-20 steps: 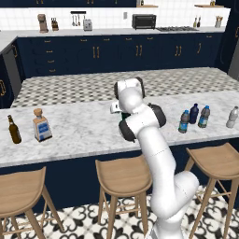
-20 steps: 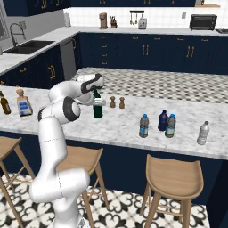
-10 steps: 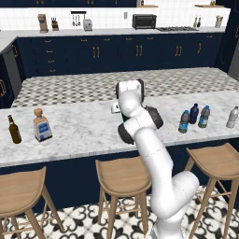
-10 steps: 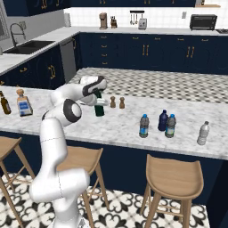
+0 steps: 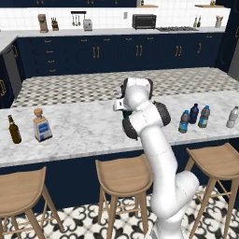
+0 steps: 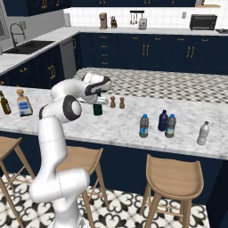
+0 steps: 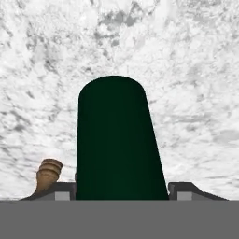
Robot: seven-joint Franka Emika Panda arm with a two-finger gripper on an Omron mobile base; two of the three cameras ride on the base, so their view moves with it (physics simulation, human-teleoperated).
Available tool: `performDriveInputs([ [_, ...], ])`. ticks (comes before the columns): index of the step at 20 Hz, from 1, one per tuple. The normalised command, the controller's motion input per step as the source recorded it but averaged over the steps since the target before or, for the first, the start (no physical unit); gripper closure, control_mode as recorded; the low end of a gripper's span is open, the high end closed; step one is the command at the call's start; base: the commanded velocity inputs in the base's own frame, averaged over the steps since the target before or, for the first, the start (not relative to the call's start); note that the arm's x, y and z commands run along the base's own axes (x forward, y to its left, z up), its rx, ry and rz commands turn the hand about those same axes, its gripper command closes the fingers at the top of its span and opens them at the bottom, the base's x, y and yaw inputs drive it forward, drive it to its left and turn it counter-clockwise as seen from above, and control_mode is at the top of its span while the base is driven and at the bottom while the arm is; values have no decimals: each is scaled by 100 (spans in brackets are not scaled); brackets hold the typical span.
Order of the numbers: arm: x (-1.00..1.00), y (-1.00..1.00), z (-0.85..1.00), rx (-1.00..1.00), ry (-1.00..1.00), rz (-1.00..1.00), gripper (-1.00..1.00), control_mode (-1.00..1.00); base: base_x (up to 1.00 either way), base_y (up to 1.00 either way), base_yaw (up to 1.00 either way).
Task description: Move the plastic bottles in the middle to the plastics group, and the glass bottles in the middle to the glass group.
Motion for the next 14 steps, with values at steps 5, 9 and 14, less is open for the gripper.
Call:
performDriveInputs([
  [5,-77,3,34,16,5,37,100,-100,0,0,0],
  [9,-75,3,27,9,5,50,100,-100,0,0,0],
  [14,-77,3,17,18,5,50,100,-100,0,0,0],
])
